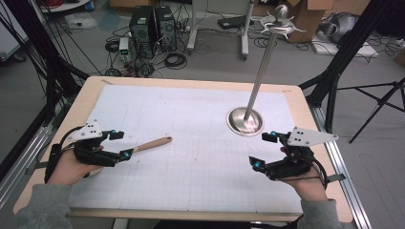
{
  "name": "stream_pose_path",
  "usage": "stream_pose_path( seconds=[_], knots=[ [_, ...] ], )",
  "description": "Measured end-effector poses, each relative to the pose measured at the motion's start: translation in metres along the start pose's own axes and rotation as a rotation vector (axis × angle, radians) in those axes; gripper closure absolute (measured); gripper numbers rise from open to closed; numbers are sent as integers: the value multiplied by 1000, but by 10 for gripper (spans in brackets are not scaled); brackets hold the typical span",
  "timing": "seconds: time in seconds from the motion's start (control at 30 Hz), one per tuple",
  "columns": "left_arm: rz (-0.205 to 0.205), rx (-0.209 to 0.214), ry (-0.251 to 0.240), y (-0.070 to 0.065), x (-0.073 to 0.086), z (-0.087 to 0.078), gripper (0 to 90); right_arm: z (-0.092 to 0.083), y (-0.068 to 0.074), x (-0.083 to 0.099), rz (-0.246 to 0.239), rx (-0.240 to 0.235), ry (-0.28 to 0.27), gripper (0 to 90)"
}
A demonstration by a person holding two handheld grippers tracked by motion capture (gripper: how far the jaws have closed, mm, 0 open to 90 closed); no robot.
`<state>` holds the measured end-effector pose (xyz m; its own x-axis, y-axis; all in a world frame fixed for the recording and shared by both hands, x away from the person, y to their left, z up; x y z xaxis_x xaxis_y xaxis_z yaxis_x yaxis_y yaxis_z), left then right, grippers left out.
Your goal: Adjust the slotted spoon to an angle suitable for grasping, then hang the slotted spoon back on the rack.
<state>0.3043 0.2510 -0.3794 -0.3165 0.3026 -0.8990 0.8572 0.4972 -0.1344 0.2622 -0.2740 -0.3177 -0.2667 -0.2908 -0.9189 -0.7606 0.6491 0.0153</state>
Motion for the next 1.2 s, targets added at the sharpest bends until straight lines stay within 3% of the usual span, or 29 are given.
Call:
stream_pose_path(
  seconds=[0.03, 0.07, 0.2, 0.3, 0.33, 0.37, 0.5, 0.6, 0.7, 0.77, 0.87, 0.97, 1.07, 1.2],
  knots=[
    [15, -22, 0, 1, 0, -2, 146, 2, 0, 0, 3, -6, 8, 89],
    [53, -109, -9, 0, 1, -3, 107, 4, 0, 0, 4, -8, 7, 89],
    [20, -121, -30, 0, 5, -8, 86, 7, -1, -4, 1, -11, -5, 89],
    [20, -136, -41, -3, 8, -15, 85, 11, 1, -11, 2, -25, -23, 89],
    [22, -146, -44, -4, 10, -18, 85, 18, 2, -15, -7, -42, -31, 89],
    [53, -192, -50, -5, 13, -24, 90, 22, 2, -17, -9, -52, -34, 89],
    [53, -213, -59, -6, 17, -31, 109, 35, 4, -21, -17, -84, -31, 89],
    [33, -200, -62, -4, 18, -36, 108, 43, 8, -23, -38, -92, -9, 89],
    [-14, -144, -31, 0, 18, -36, 101, 43, 9, -24, -41, -96, -13, 89],
    [7, -111, 3, 2, 19, -34, 101, 39, 8, -24, -32, -87, -22, 89],
    [12, -132, 29, 7, 19, -33, 101, 35, 7, -21, -32, -79, -19, 89],
    [7, -125, 35, 11, 18, -33, 101, 31, 6, -18, -26, -70, -12, 89],
    [13, -62, 49, 14, 17, -33, 138, 23, 4, -14, -21, -51, -15, 89],
    [5, -34, 60, 18, 18, -32, 169, 17, 3, -12, -14, -40, -16, 89]
  ],
)
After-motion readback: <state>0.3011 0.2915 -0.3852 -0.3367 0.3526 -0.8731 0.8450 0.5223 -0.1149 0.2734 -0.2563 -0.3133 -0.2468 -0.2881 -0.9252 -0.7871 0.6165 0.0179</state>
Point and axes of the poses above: each handheld gripper's, and its own axes: z roughly forward along the jaws, x roughly out of its underside, y roughly to its left, the point moved 1 cm from there along z, roughly forward along the jaws, and after that the axes turned 8 degrees about x, right-handed, at the moved point
